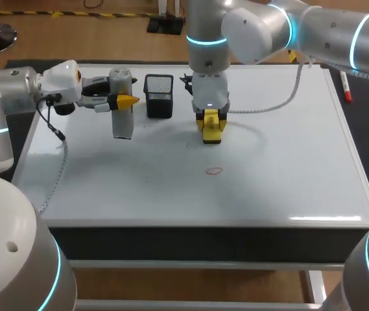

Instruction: Pick up the inspection probe, press it on each red-marked spot on the whiteboard one by one, put down the probe, pick up the eraser, and wipe off all the red marks.

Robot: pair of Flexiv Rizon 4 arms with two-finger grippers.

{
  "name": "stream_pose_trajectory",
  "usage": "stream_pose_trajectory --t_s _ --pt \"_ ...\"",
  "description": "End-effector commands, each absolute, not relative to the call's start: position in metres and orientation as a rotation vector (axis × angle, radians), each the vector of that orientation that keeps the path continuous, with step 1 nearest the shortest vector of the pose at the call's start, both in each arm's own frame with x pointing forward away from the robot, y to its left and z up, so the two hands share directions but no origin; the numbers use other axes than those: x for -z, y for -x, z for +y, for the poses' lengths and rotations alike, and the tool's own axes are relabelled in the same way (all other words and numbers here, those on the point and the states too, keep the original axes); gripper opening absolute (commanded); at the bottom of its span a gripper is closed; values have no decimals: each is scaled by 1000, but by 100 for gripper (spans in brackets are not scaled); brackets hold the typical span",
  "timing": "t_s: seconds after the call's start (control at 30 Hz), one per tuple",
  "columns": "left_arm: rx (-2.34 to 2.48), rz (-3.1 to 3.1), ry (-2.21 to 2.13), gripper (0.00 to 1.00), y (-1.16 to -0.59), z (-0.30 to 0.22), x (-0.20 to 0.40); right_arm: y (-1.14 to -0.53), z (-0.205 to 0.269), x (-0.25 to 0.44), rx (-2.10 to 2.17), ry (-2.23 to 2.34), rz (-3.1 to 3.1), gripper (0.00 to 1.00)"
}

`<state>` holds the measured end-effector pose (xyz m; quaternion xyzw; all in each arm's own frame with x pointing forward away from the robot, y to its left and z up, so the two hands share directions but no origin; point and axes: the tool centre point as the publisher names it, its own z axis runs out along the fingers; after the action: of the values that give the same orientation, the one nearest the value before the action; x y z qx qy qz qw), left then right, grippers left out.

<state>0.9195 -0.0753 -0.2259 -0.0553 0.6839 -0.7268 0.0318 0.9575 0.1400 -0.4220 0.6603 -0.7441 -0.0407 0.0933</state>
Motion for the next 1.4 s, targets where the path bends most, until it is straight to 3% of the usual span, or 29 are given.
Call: stream_pose_trajectory --t_s 0.03,0.8,1.4 --pt "2239 2106 170 0 -920 -76 225 -961 125 421 120 -1950 -2217 0" --pt "2239 2106 170 0 -920 -76 225 -973 57 401 161 -1833 -2349 0" --pt "2239 2106 170 0 -920 -76 225 -1010 -29 369 118 -1671 -2514 0"
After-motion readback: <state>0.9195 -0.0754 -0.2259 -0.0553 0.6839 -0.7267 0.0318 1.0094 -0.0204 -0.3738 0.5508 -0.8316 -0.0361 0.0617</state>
